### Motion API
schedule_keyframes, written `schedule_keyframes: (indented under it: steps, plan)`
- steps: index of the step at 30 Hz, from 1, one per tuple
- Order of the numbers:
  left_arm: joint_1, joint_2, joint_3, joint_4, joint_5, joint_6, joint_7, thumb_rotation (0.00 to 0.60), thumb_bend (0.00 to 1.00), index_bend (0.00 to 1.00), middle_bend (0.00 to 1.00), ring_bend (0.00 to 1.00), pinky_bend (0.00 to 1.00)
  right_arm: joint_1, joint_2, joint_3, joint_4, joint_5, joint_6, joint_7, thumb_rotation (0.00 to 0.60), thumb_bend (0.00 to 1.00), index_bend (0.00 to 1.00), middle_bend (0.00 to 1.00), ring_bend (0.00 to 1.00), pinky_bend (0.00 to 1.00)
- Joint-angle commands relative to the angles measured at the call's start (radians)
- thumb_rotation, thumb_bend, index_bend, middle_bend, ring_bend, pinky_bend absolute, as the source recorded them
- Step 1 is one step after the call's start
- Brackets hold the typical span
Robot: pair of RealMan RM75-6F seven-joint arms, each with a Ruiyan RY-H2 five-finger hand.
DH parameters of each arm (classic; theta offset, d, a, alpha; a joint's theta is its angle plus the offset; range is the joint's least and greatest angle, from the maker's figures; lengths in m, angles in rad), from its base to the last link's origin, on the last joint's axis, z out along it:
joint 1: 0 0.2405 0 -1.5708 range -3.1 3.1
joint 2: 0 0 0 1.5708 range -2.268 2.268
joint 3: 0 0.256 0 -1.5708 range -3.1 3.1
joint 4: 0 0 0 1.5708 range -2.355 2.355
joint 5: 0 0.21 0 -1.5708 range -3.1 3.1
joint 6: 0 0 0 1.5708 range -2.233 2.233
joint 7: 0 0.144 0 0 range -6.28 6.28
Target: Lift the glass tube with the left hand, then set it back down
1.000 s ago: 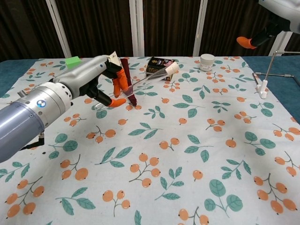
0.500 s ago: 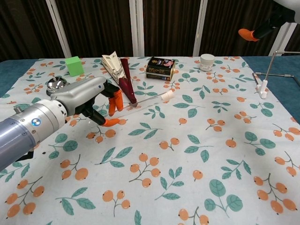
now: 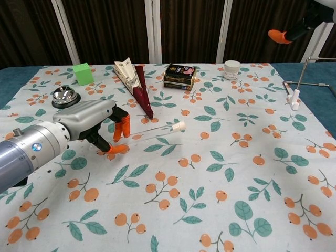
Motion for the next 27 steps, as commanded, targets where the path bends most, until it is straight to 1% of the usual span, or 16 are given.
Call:
schedule_keyframes:
  steps: [1, 3, 12, 16, 20, 27]
  plan:
    - [0.005, 0.008, -0.002, -0.012, -0.013, -0.006, 0.02, 0.6, 0.5, 0.61, 0.65, 0.23, 0.05, -0.002, 0.001, -0.003, 0.0, -0.002, 0.001, 0.002, 0.6, 0.43, 0.0, 0.02, 0.0, 0.04]
    - [0.007, 0.013, -0.001, -0.019, -0.017, -0.007, 0.033, 0.6, 0.47, 0.6, 0.63, 0.23, 0.05, -0.004, 0.0, -0.006, -0.001, -0.004, 0.003, 0.003, 0.6, 0.43, 0.0, 0.02, 0.0, 0.04]
    - [0.011, 0.042, -0.002, -0.053, -0.042, -0.027, 0.076, 0.6, 0.43, 0.58, 0.58, 0.22, 0.05, -0.01, 0.001, -0.017, -0.006, -0.016, 0.009, 0.002, 0.6, 0.43, 0.0, 0.02, 0.0, 0.04]
    - [0.01, 0.064, -0.005, -0.078, -0.06, -0.041, 0.098, 0.6, 0.42, 0.56, 0.55, 0.22, 0.05, -0.011, 0.001, -0.025, -0.011, -0.026, 0.012, -0.004, 0.6, 0.43, 0.0, 0.02, 0.0, 0.04]
    - [0.011, 0.082, -0.006, -0.099, -0.07, -0.043, 0.114, 0.6, 0.41, 0.53, 0.5, 0.2, 0.03, -0.014, -0.001, -0.031, -0.017, -0.035, 0.017, -0.006, 0.6, 0.43, 0.0, 0.02, 0.0, 0.04]
    - [0.015, 0.125, -0.006, -0.153, -0.109, -0.054, 0.157, 0.6, 0.41, 0.52, 0.46, 0.19, 0.03, -0.021, 0.003, -0.034, -0.049, -0.039, 0.031, -0.021, 0.6, 0.43, 0.0, 0.02, 0.0, 0.04]
